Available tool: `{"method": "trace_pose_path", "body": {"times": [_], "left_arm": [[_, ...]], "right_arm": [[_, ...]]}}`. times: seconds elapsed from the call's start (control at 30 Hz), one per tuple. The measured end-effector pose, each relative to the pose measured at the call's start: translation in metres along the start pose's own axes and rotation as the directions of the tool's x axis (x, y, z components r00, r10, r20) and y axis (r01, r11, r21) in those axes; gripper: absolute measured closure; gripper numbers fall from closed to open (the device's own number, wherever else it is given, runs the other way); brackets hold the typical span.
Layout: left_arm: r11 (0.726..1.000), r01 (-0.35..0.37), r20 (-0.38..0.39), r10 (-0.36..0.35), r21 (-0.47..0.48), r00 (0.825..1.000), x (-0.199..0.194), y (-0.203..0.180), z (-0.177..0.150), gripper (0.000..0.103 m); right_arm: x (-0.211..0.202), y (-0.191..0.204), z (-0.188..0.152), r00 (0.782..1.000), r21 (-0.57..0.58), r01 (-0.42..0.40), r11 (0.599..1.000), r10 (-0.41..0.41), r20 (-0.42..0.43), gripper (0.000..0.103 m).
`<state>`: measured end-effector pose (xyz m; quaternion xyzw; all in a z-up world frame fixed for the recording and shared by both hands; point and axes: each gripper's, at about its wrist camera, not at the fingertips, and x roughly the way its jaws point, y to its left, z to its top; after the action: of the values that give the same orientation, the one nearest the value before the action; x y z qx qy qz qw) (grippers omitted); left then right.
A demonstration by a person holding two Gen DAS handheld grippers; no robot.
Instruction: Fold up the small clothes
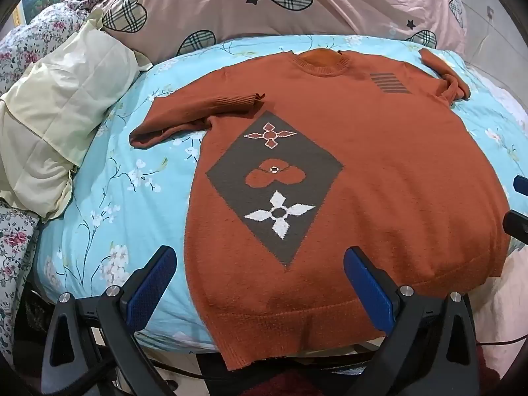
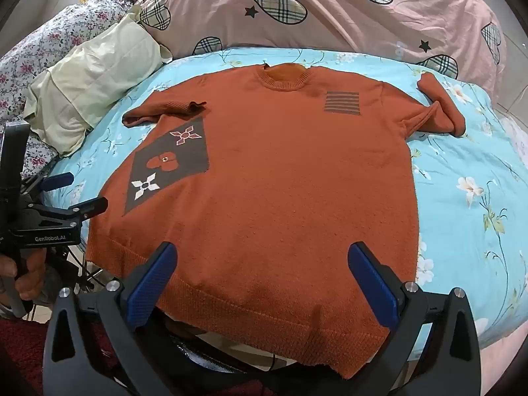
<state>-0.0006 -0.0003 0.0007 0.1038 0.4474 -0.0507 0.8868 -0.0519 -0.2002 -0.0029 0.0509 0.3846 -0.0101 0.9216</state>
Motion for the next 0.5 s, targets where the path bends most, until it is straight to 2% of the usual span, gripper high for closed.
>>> {"method": "trace_pose_path", "body": {"times": [0.23, 0.5], "left_arm": [[1.0, 0.004, 0.0, -0.004, -0.002, 1.0, 0.0007, -0.0011, -0.0012, 0.001], [1.0, 0.006, -0.002, -0.006, 0.004, 1.0, 0.0025, -0.0051, -0.0013, 0.001]], "right_arm": [[-0.0018, 0.0117, -0.0018, 1.0, 0.003, -0.002, 1.0, 0.002, -0.001, 0.0], [-0.0006, 0.0037, 0.0038, 0.997, 0.053, -0.047, 0.997, 0.051, -0.062, 0.0]]}}
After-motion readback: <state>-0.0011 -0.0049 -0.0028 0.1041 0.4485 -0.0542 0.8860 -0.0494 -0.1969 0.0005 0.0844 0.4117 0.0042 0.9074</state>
